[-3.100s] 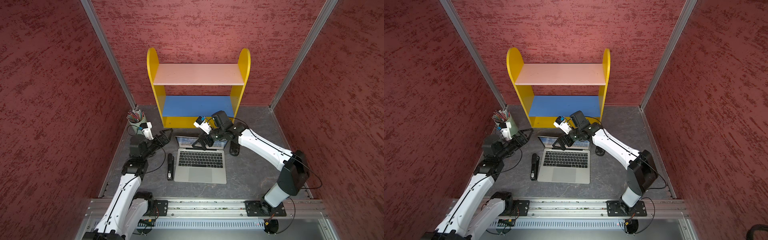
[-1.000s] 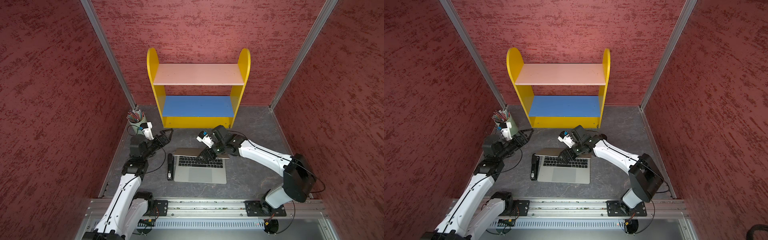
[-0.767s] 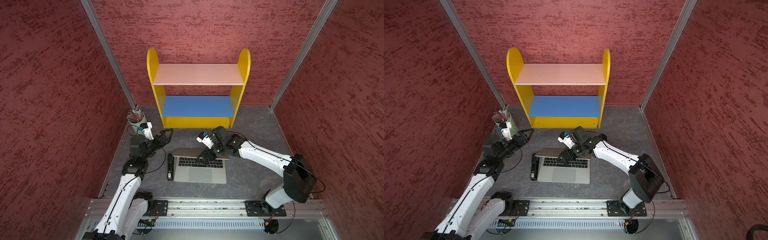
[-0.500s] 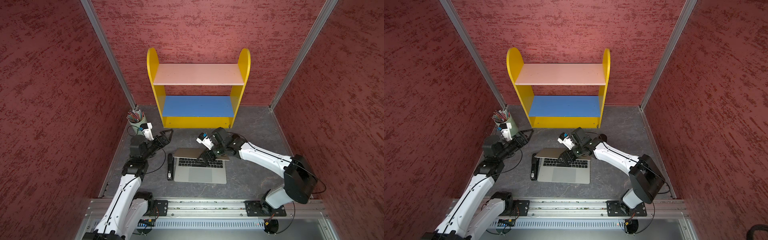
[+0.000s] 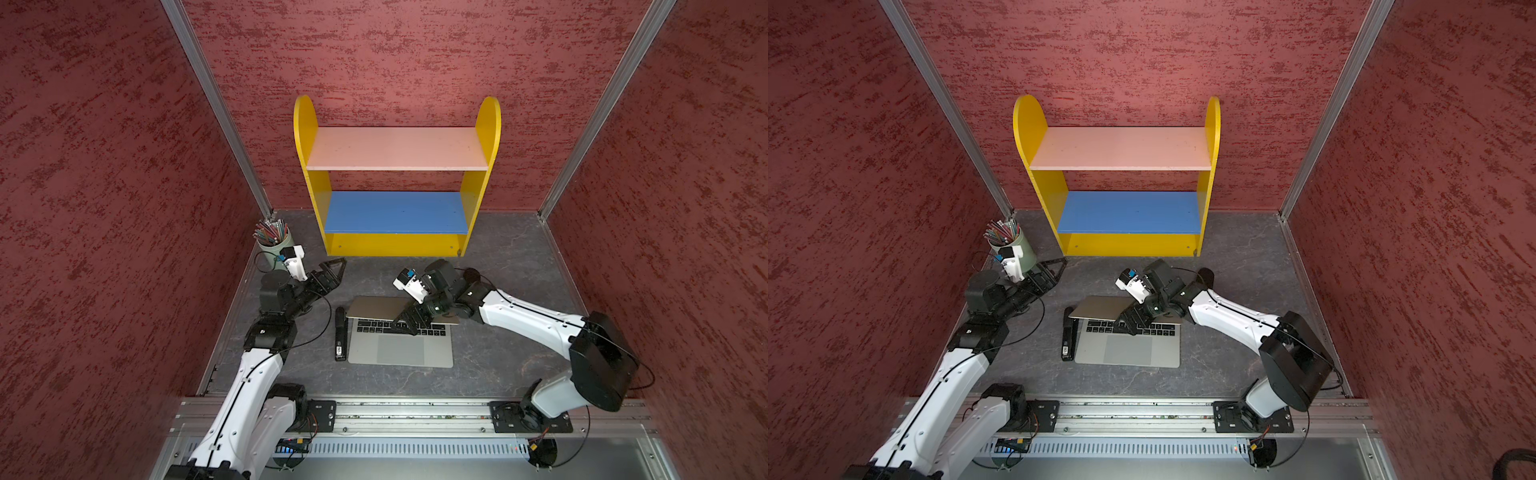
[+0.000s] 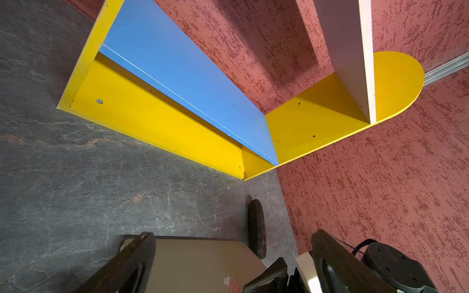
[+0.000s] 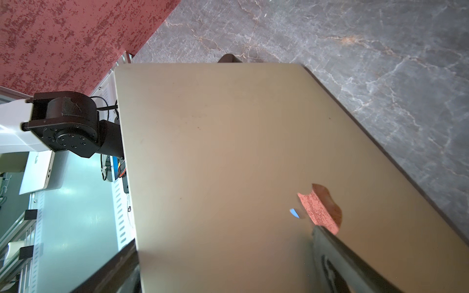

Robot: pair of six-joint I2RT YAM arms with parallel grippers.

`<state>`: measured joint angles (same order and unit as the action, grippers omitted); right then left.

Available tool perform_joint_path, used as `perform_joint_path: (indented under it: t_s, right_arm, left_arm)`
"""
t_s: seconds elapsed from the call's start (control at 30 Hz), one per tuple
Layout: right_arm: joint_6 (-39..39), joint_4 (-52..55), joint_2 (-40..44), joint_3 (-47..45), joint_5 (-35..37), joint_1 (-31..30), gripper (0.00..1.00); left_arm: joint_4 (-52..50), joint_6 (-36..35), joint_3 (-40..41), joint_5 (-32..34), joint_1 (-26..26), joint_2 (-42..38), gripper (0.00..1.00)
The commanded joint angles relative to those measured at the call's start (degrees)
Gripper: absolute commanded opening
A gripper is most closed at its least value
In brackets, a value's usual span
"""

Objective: Close the laptop lid and set it aside
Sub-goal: Close the lid of the laptop.

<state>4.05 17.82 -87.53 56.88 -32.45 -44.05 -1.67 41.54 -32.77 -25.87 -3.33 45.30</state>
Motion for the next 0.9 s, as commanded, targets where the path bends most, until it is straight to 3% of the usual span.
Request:
perform_joint_path:
  t_s: [0.0, 0.87]
  right_arm:
    - [3.3, 3.1, -0.2, -2.7, -3.6, -1.7, 0.98]
    - [5.0, 1.3, 1.9, -6.0, -6.3, -2.6, 0.98]
  left_arm:
    - [0.7, -1.0, 0.4, 0.5, -0.4, -0.6, 1.0]
    - [1.1, -1.0, 0.2, 0.7, -0.9, 0.5, 1.0]
